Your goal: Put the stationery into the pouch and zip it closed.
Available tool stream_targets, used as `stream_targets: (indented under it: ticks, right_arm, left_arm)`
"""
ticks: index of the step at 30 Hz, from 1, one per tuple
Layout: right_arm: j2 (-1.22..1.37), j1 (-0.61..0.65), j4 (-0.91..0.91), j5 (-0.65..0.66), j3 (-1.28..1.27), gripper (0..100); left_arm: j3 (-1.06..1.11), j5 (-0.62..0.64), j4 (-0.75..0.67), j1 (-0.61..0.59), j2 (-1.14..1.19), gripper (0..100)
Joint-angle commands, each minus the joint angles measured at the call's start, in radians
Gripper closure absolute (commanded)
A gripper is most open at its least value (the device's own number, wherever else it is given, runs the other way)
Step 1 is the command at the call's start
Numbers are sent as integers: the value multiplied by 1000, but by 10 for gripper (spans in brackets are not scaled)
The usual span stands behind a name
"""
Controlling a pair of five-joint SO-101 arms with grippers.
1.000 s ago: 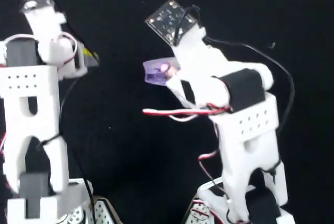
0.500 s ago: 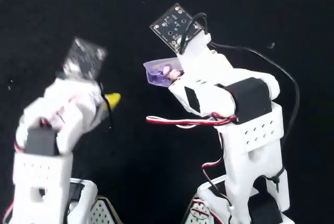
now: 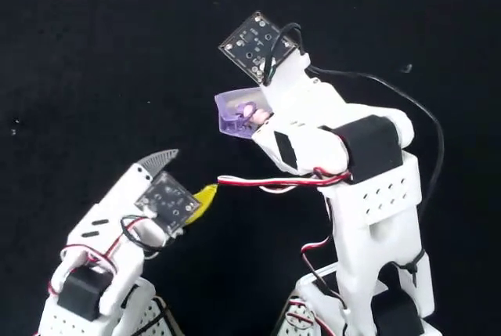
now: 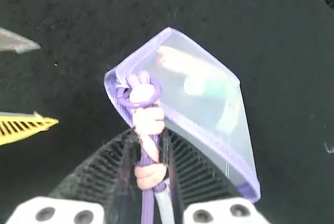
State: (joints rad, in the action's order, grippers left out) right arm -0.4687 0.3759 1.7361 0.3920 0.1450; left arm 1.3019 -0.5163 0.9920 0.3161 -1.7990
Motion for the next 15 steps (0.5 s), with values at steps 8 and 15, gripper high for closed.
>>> stream_targets:
  ticks: [8, 15]
  right_arm:
    - [-39, 6, 29, 92, -56, 988]
    - [-39, 6, 29, 100, -65, 988]
  left_arm:
    - [122, -17, -321, 44, 11, 703]
    - [163, -20, -402, 137, 12, 705]
